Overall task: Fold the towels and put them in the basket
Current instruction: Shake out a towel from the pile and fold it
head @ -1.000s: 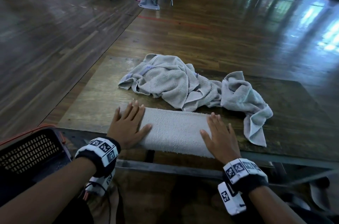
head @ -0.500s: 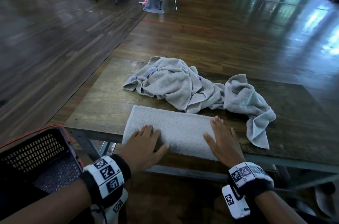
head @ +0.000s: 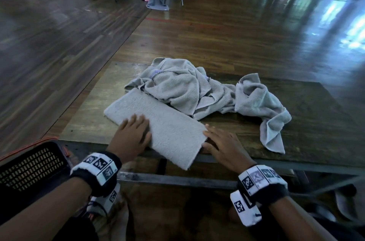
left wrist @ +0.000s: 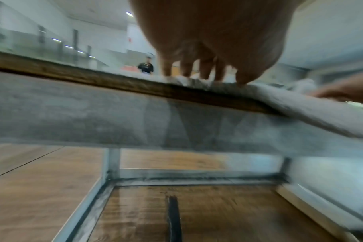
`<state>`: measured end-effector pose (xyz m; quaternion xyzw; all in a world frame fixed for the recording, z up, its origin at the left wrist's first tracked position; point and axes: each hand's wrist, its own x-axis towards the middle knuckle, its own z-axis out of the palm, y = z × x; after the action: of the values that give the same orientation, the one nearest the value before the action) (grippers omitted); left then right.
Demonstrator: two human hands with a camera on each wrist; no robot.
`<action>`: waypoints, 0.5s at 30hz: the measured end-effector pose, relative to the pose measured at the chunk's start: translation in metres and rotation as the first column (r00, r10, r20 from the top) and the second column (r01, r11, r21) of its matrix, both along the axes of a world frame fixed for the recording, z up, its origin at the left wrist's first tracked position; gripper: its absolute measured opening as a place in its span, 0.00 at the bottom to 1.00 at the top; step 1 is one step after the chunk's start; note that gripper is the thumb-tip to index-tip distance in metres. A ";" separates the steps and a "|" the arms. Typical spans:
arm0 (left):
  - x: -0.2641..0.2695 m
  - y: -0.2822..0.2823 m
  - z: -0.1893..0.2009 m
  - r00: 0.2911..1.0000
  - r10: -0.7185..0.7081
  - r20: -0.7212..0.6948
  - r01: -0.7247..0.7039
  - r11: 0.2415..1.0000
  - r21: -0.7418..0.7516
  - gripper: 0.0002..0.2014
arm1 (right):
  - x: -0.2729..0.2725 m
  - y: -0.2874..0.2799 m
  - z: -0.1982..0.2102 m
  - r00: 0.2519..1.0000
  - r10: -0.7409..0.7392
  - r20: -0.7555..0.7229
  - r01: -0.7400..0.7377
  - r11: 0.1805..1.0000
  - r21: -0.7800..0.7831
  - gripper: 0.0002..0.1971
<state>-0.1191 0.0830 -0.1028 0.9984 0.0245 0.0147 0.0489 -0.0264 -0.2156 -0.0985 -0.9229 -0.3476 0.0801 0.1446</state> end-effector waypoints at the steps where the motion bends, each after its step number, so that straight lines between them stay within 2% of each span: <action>1: -0.008 -0.011 0.001 0.987 -0.149 0.053 0.152 0.987 -0.050 0.27 | 0.004 -0.001 0.001 0.999 -0.029 0.028 0.028 0.999 0.022 0.28; 3: -0.024 -0.033 -0.002 0.886 -0.444 0.133 0.448 0.894 -0.003 0.24 | 0.011 0.000 0.003 0.991 -0.102 0.082 0.095 0.992 0.084 0.23; 5: -0.034 -0.050 -0.008 0.790 -0.589 0.172 0.590 0.806 0.051 0.22 | 0.015 0.002 0.004 0.979 -0.176 0.103 0.164 0.980 0.115 0.21; 7: -0.035 -0.061 -0.014 0.777 -0.596 0.204 0.599 0.799 0.051 0.23 | 0.017 0.003 0.004 0.969 -0.229 0.095 0.222 0.972 0.077 0.20; 12: -0.020 -0.076 -0.012 0.832 -0.535 0.149 0.527 0.845 0.091 0.31 | 0.022 0.007 0.006 0.958 -0.282 0.057 0.280 0.959 0.038 0.20; 15: -0.012 -0.085 -0.009 0.853 -0.495 0.165 0.491 0.869 0.066 0.31 | 0.025 0.011 0.008 0.952 -0.303 0.037 0.302 0.953 0.042 0.20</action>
<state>-0.1314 -0.0020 -0.1116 0.9665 -0.2364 0.0901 0.0423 -0.0014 -0.2047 -0.0908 -0.9640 -0.2067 0.0309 0.1641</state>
